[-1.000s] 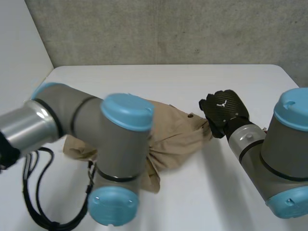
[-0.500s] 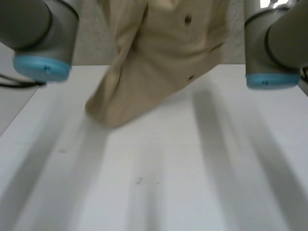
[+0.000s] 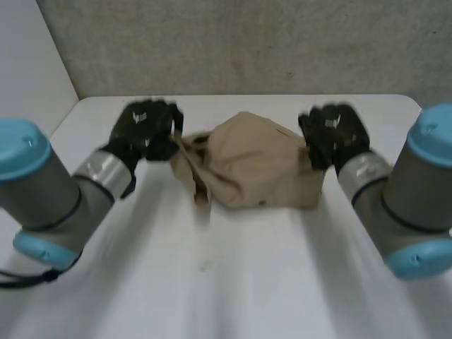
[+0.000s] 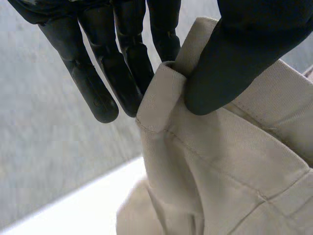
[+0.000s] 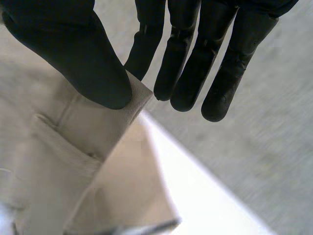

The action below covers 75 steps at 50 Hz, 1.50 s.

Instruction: Fold the shorts.

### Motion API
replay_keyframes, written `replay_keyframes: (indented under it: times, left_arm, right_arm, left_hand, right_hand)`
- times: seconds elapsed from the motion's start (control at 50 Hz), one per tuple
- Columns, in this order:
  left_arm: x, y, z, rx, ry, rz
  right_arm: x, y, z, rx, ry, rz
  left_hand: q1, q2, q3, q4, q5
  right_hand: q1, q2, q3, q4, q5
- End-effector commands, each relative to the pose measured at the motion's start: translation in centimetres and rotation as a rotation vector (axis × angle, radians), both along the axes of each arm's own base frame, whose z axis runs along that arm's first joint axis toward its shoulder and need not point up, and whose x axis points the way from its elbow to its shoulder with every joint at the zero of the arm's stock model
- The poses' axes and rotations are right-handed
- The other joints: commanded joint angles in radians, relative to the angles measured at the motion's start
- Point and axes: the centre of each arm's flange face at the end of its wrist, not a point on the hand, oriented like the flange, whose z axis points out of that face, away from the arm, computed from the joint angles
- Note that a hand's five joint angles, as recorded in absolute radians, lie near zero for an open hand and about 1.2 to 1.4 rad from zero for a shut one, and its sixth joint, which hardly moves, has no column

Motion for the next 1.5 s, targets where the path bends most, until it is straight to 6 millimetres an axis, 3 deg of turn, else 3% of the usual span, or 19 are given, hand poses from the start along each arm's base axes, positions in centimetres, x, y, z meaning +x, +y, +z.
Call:
replay_keyframes:
  times: [0.02,0.1,0.3,0.4,0.48,0.54,0.66,0.78,0.86,1.1,1.26,1.38,1.5]
  left_arm:
    - [1.1,2.1,-2.9,0.02,-0.146,0.004]
    - [1.6,3.4,-1.5,-0.063,-0.225,0.004]
    - [2.7,6.4,4.5,-0.217,-0.333,0.024]
    - [2.9,8.1,7.6,-0.198,-0.211,0.038]
    - [2.7,8.8,8.0,-0.112,-0.075,0.09]
    - [2.0,9.2,7.4,-0.056,-0.03,0.113]
    - [-1.5,9.9,2.8,0.061,-0.119,0.222]
    - [-2.3,9.6,-0.7,0.112,-0.206,0.391]
    - [-3.3,9.2,-2.1,0.125,-0.223,0.399]
    - [-6.7,6.7,-4.0,0.155,-0.129,0.402]
    - [-7.7,5.3,-5.0,0.185,-0.049,0.414]
    - [-7.8,4.6,-5.6,0.184,-0.054,0.434]
    - [-5.3,2.8,-6.0,0.196,-0.099,0.577]
  right_arm:
    - [-0.7,1.9,-3.1,0.1,0.043,0.03]
    - [-1.0,2.6,-4.1,0.14,0.049,0.029]
    - [-1.7,4.4,-5.6,0.201,0.075,0.05]
    - [-2.1,5.5,-5.7,0.214,0.079,0.059]
    - [-2.1,6.2,-5.7,0.222,0.078,0.081]
    - [-2.2,6.2,-5.6,0.22,0.076,0.083]
    - [-2.1,6.3,-5.8,0.22,0.075,0.084]
    - [-2.1,6.4,-5.9,0.214,0.073,0.086]
    - [-2.0,6.5,-6.0,0.207,0.073,0.086]
    - [-1.9,6.9,-6.4,0.216,0.077,0.095]
    - [-1.5,7.3,-6.6,0.208,0.077,0.114]
    - [-1.5,7.4,-6.6,0.207,0.078,0.116]
    - [-1.5,7.3,-6.6,0.207,0.08,0.114]
  left_hand:
    - [-0.037,-0.097,-0.089,-0.096,-0.034]
    - [-0.51,-0.57,-0.562,-0.569,-0.507]
    - [-0.672,-0.732,-0.724,-0.731,-0.669]
    - [-0.678,-0.738,-0.73,-0.737,-0.675]
    - [-0.678,-0.738,-0.73,-0.737,-0.675]
    - [-0.672,-0.732,-0.724,-0.731,-0.669]
    - [-0.672,-0.732,-0.724,-0.731,-0.669]
    - [-0.678,-0.738,-0.73,-0.737,-0.675]
    - [-0.678,-0.738,-0.73,-0.737,-0.675]
    - [-0.626,-0.686,-0.677,-0.684,-0.622]
    - [-0.614,-0.674,-0.665,-0.672,-0.61]
    - [-0.614,-0.674,-0.665,-0.672,-0.61]
    - [-0.455,-0.515,-0.507,-0.514,-0.452]
  right_hand:
    - [0.413,0.207,0.214,0.204,0.23]
    - [0.413,0.207,0.214,0.204,0.23]
    - [0.413,0.207,0.214,0.204,0.23]
    - [0.413,0.207,0.214,0.204,0.23]
    - [0.413,0.207,0.214,0.204,0.23]
    - [0.413,0.207,0.214,0.204,0.23]
    - [0.413,0.207,0.214,0.204,0.23]
    - [0.413,0.207,0.214,0.204,0.23]
    - [0.413,0.207,0.214,0.204,0.23]
    - [0.413,0.207,0.214,0.204,0.23]
    - [0.413,0.207,0.214,0.204,0.23]
    - [0.413,0.207,0.214,0.204,0.23]
    - [0.413,0.207,0.214,0.204,0.23]
